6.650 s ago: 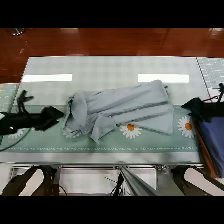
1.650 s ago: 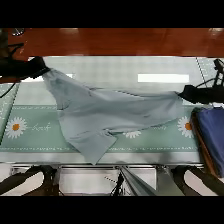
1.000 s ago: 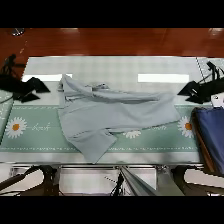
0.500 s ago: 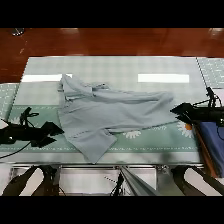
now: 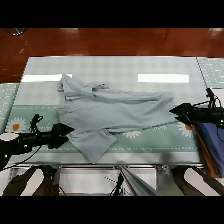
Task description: Fold the shirts.
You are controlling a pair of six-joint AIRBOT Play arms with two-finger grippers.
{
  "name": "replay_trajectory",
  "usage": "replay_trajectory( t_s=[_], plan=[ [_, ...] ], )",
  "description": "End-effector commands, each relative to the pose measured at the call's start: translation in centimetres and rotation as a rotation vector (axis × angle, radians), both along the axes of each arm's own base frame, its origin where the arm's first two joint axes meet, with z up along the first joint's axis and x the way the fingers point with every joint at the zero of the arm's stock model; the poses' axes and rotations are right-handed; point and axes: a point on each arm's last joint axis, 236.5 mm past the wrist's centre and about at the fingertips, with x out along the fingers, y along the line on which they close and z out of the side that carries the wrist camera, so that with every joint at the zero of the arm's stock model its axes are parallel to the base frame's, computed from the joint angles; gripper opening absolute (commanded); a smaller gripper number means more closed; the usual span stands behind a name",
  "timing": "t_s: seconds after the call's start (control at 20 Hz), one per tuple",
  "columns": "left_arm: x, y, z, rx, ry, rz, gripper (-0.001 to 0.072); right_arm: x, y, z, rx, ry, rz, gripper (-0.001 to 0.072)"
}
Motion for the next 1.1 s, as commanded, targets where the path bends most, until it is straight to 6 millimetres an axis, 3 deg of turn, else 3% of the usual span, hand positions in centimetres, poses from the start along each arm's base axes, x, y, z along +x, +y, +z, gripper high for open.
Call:
replay_trajectory(
  t_s=[0.0, 0.05, 0.1, 0.15, 0.3, 0.4, 0.65, 0.95, 1.05],
  plan=[
    [0.8, -0.7, -1.2, 0.059, -0.068, -0.012, 0.0689, 0.2, -4.0, 0.5, -0.037, 0.022, -0.117, 0.0619],
    [1.1, -0.8, -1.5, 0.089, -0.083, -0.022, 0.0529, -0.6, -5.2, 0.2, -0.046, 0.055, -0.154, 0.0618],
    [1.4, -0.8, -1.6, 0.108, -0.096, -0.027, 0.0067, -1.8, -6.2, -0.5, -0.07, 0.101, -0.166, 0.0618],
    [1.7, -0.9, -1.6, 0.111, -0.105, -0.022, 0.002, -3.4, -7.2, -1.3, -0.111, 0.162, -0.162, 0.0618],
    [2.3, -0.9, -0.9, 0.107, -0.124, -0.02, 0.002, -7.2, -8.7, -3.8, -0.211, 0.311, -0.139, 0.0618],
    [2.7, -0.8, -0.6, 0.107, -0.134, -0.021, 0.002, -7.2, -8.2, -4.5, -0.184, 0.316, -0.15, 0.0618],
    [2.9, -0.8, -0.4, 0.107, -0.14, -0.021, 0.002, -4.3, -6.3, -5.5, -0.057, 0.256, -0.148, 0.0618],
    [2.9, -0.8, -0.4, 0.106, -0.139, -0.021, 0.002, 0.9, -4.1, -6.2, -0.027, 0.187, -0.077, 0.0618],
    [2.9, -0.8, -0.4, 0.106, -0.14, -0.021, 0.002, 1.7, -3.3, -6.5, -0.027, 0.191, -0.043, 0.0618]
  ],
)
